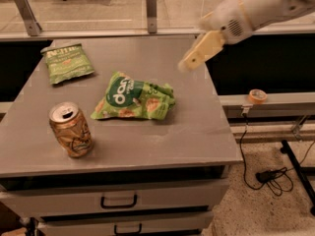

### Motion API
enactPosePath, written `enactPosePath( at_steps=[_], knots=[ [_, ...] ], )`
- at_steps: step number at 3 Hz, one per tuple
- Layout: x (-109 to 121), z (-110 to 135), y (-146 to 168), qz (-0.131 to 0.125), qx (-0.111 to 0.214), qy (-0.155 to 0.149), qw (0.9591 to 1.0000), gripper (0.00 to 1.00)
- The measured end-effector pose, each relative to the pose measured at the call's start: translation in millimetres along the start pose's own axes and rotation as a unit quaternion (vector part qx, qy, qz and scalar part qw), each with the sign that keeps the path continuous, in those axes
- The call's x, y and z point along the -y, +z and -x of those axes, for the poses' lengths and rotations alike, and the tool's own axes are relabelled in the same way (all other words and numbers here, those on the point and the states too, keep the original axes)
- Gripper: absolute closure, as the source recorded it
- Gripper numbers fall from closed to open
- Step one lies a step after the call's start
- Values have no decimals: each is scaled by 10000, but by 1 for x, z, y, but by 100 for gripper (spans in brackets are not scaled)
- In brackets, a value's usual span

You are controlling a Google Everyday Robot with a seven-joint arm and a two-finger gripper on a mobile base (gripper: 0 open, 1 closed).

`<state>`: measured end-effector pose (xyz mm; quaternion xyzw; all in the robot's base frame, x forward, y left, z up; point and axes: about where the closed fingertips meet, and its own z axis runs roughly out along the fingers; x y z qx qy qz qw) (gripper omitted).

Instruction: Move green rice chip bag near orange can

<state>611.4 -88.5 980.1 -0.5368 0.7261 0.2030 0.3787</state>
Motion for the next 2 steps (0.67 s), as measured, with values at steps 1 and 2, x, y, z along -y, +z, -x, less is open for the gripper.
enactPosePath(
  at_steps=[1, 2],
  knots=[
    [41, 12, -103, -1370, 669, -77, 9883, 0],
    [50, 12, -116, -1595, 758, -53, 9843, 0]
  ],
)
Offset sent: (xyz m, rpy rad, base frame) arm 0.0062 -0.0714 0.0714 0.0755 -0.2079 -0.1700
